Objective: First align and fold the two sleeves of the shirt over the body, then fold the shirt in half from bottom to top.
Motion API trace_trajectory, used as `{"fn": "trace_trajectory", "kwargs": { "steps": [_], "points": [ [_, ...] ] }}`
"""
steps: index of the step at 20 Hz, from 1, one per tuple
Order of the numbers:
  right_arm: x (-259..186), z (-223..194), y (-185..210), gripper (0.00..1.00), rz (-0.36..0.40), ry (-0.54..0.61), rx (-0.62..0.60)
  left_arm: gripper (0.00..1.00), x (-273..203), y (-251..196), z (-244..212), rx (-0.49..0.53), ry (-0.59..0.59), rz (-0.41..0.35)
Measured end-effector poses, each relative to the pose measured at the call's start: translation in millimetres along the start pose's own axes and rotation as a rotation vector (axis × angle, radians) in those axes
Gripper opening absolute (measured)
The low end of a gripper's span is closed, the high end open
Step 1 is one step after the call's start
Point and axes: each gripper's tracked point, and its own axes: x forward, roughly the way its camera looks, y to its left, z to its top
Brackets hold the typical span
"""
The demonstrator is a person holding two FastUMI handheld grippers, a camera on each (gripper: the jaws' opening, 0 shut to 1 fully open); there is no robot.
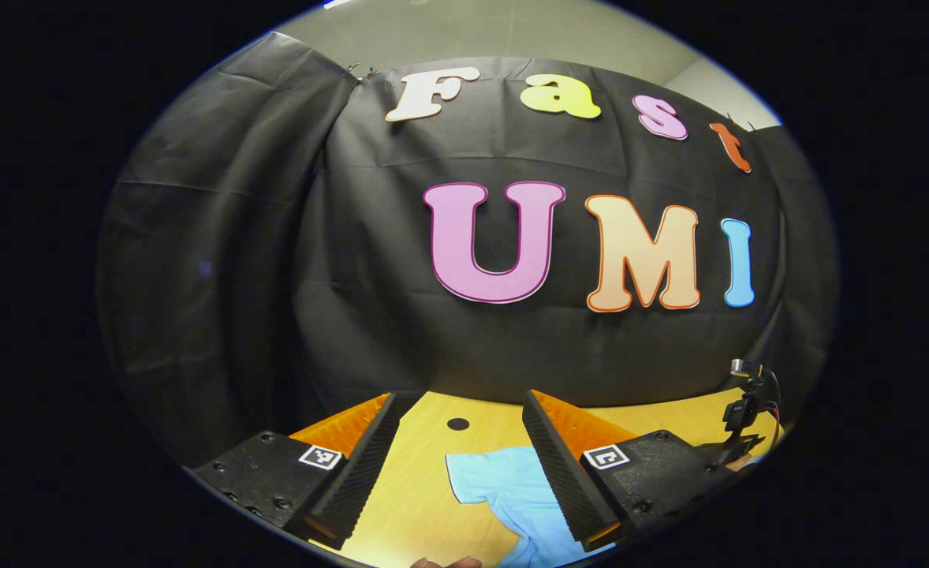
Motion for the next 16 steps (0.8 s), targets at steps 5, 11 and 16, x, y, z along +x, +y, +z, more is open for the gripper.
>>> {"fn": "trace_trajectory", "kwargs": {
  "steps": [5, 11, 16],
  "points": [
    [17, -51, 18, 0.03, -0.018, 0.130, 0.010, 0.95, 7, 26, -25, 0.011, 0.039, 0.005],
    [-21, -10, 23, 0.94, 0.019, -0.015, -0.066, 0.95, 54, 24, -88, -0.018, 0.154, -0.038],
    [-75, 24, -16, 0.98, -0.039, -0.102, -0.080, 0.95, 105, 14, -163, -0.056, 0.297, -0.067]
  ]
}}
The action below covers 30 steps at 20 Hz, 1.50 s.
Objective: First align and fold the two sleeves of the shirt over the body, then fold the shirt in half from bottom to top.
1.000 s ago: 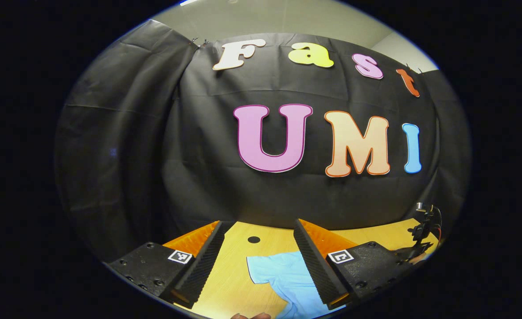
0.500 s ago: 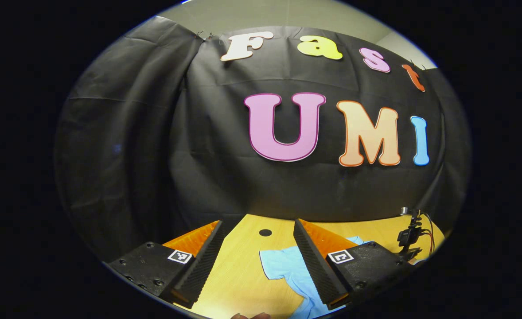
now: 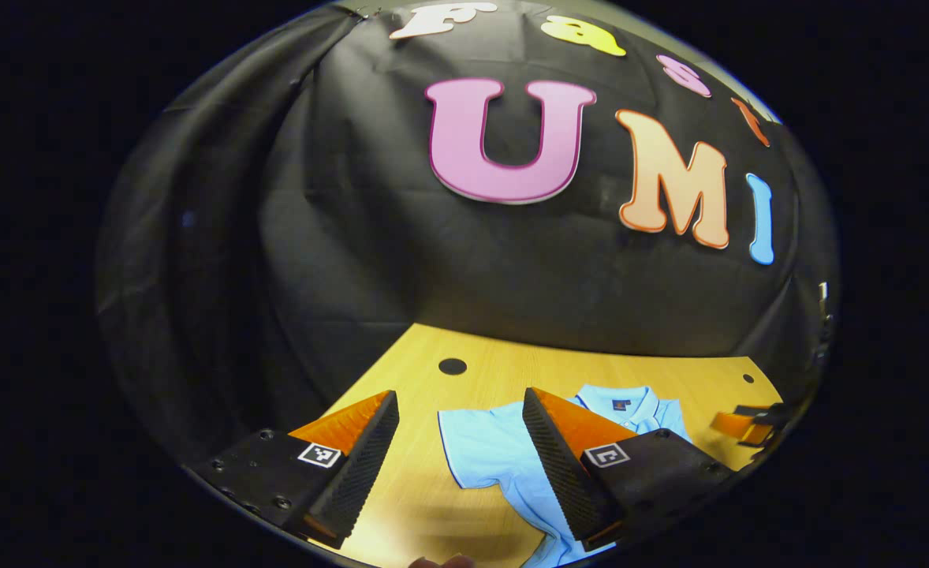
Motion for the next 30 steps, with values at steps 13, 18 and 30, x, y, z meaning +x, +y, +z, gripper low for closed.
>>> {"fn": "trace_trajectory", "kwargs": {
  "steps": [13, 18, 30],
  "points": [
    [-65, -7, -115, 0.98, -0.261, 0.043, -0.017, 0.96, 100, 4, -119, 0.049, 0.316, 0.061],
    [-64, -15, -106, 0.98, -0.240, 0.055, -0.037, 0.96, 107, 10, -124, 0.018, 0.323, 0.121],
    [-72, -21, -109, 0.98, -0.225, 0.053, 0.009, 0.00, 105, -24, -125, 0.037, 0.375, 0.019]
  ]
}}
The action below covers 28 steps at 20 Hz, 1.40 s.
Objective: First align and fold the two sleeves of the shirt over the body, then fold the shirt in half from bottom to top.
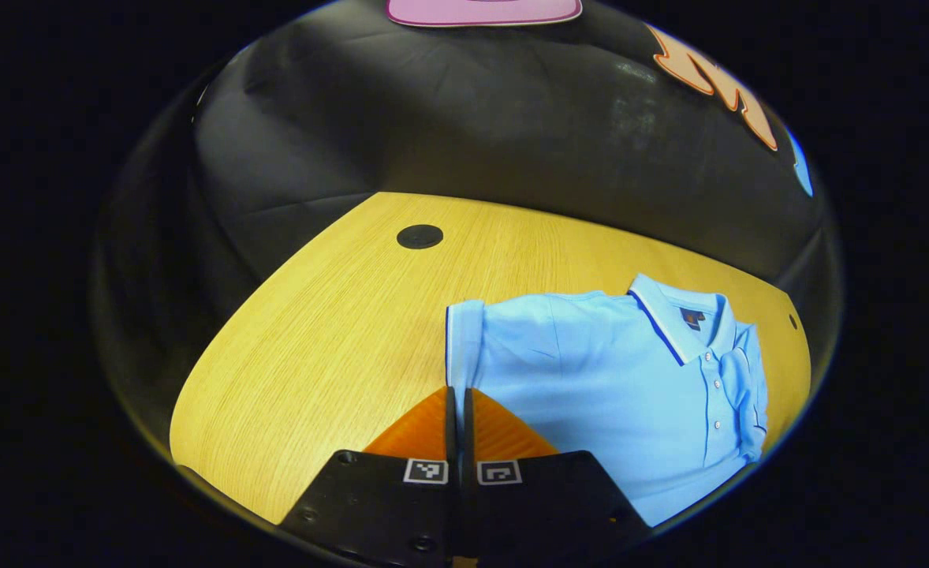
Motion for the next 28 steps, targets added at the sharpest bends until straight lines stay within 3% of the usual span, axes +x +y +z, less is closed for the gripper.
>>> {"fn": "trace_trajectory", "kwargs": {
  "steps": [2, 4, 5, 7, 9, 10, 11, 12, 13, 15, 16, 17, 19, 21, 22, 23, 24, 27, 28],
  "points": [
    [-5, 0, -4, 0.93, 0.004, -0.003, 0.001, 0.00, -6, -21, 5, -0.020, 0.004, -0.051],
    [-9, -1, -10, 0.98, 0.003, -0.005, 0.000, 0.00, -13, -38, 14, -0.018, -0.021, -0.075],
    [-12, -1, -13, 0.93, 0.006, -0.004, 0.004, 0.00, -18, -48, 18, -0.015, -0.031, -0.089],
    [-16, -4, -19, 0.98, 0.007, 0.000, 0.015, 0.00, -27, -72, 25, -0.003, -0.040, -0.124],
    [-21, -5, -27, 0.98, 0.007, 0.003, 0.034, 0.00, -34, -96, 28, 0.011, -0.047, -0.157],
    [-23, -6, -31, 0.93, 0.007, 0.003, 0.043, 0.00, -36, -110, 28, 0.016, -0.048, -0.174],
    [-26, -7, -35, 0.98, 0.007, 0.004, 0.049, 0.00, -38, -123, 25, 0.020, -0.040, -0.191],
    [-28, -9, -39, 0.93, 0.005, 0.007, 0.051, 0.00, -39, -135, 20, 0.024, -0.033, -0.202],
    [-31, -11, -42, 0.98, 0.007, 0.010, 0.053, 0.00, -41, -148, 15, 0.032, -0.023, -0.215],
    [-37, -18, -49, 0.98, 0.012, 0.023, 0.053, 0.00, -43, -167, 4, 0.058, -0.011, -0.227],
    [-40, -20, -54, 0.93, 0.010, 0.026, 0.050, 0.00, -43, -176, -2, 0.073, -0.008, -0.232],
    [-44, -22, -59, 0.98, 0.009, 0.029, 0.050, 0.00, -40, -184, -9, 0.084, -0.003, -0.233],
    [-51, -27, -62, 0.93, 0.021, 0.040, 0.060, 0.00, -34, -190, -27, 0.099, 0.027, -0.213],
    [-59, -27, -63, 0.98, 0.040, 0.037, 0.051, 0.00, -30, -187, -40, 0.089, 0.041, -0.182],
    [-62, -25, -63, 0.92, 0.056, 0.031, 0.041, 0.00, -32, -191, -37, 0.076, 0.013, -0.192],
    [-66, -22, -63, 0.92, 0.075, 0.021, 0.029, 0.04, -39, -191, -35, 0.060, 0.011, -0.197],
    [-68, -19, -61, 0.92, 0.100, 0.011, 0.017, 0.14, -51, -196, -34, 0.043, 0.000, -0.216],
    [-74, -10, -49, 0.98, 0.201, -0.014, -0.004, 0.88, -100, -189, -17, 0.045, -0.109, -0.204],
    [-78, -11, -45, 0.98, 0.237, -0.018, -0.013, 0.94, -123, -183, -14, 0.057, -0.142, -0.194]
  ]
}}
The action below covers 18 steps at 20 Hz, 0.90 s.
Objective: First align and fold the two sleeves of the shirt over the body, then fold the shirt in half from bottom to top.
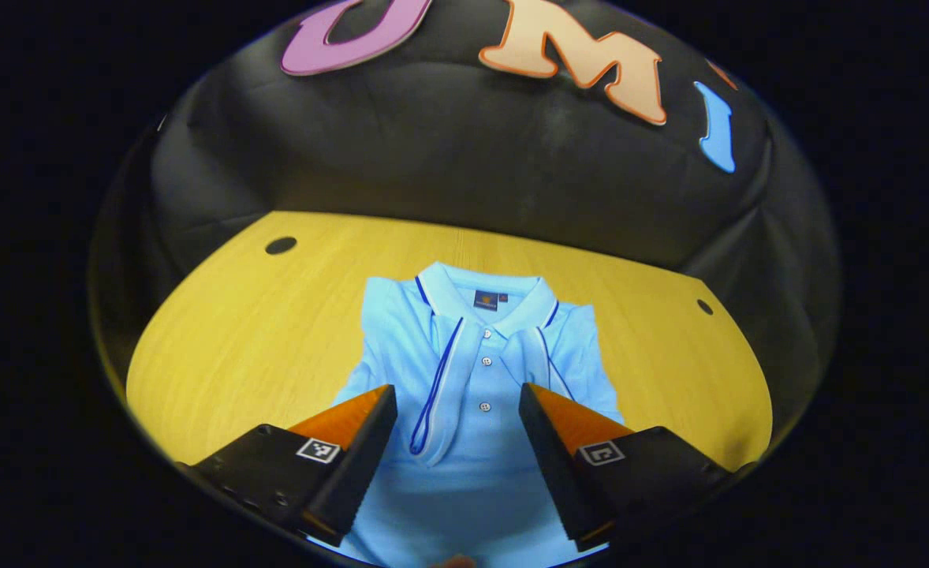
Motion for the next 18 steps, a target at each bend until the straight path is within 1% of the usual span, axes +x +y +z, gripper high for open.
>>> {"fn": "trace_trajectory", "kwargs": {
  "steps": [3, 4, 5, 6, 7, 8, 9, 11, 13, 15, 16, 17, 18],
  "points": [
    [-12, -11, 20, 0.98, 0.107, 0.016, -0.039, 0.97, -65, 10, -3, 0.039, -0.064, 0.038],
    [-19, -16, 27, 0.92, 0.130, 0.023, -0.049, 0.96, -86, 13, -10, 0.041, -0.071, 0.042],
    [-26, -21, 32, 0.92, 0.143, 0.024, -0.062, 0.96, -103, 16, -20, 0.044, -0.069, 0.039],
    [-32, -27, 37, 0.98, 0.147, 0.018, -0.079, 0.96, -118, 19, -33, 0.051, -0.063, 0.036],
    [-40, -31, 41, 0.92, 0.146, 0.013, -0.091, 0.96, -134, 23, -46, 0.065, -0.050, 0.030],
    [-48, -40, 48, 0.92, 0.146, 0.012, -0.096, 0.96, -148, 31, -62, 0.082, -0.034, 0.032],
    [-56, -49, 55, 0.98, 0.145, 0.015, -0.094, 0.96, -161, 39, -76, 0.101, -0.017, 0.033],
    [-70, -76, 63, 0.98, 0.119, 0.046, -0.083, 0.96, -185, 52, -105, 0.118, 0.024, 0.021],
    [-84, -99, 71, 0.98, 0.093, 0.060, -0.063, 0.96, -206, 71, -132, 0.118, 0.056, 0.022],
    [-92, -129, 74, 0.98, 0.050, 0.094, -0.076, 0.96, -220, 89, -155, 0.113, 0.077, 0.033],
    [-98, -141, 75, 0.92, 0.026, 0.104, -0.080, 0.96, -227, 97, -166, 0.120, 0.090, 0.042],
    [-102, -153, 74, 0.98, 0.001, 0.108, -0.086, 0.96, -233, 106, -177, 0.127, 0.102, 0.056],
    [-107, -165, 72, 0.98, -0.026, 0.117, -0.090, 0.96, -239, 114, -187, 0.130, 0.115, 0.071]
  ]
}}
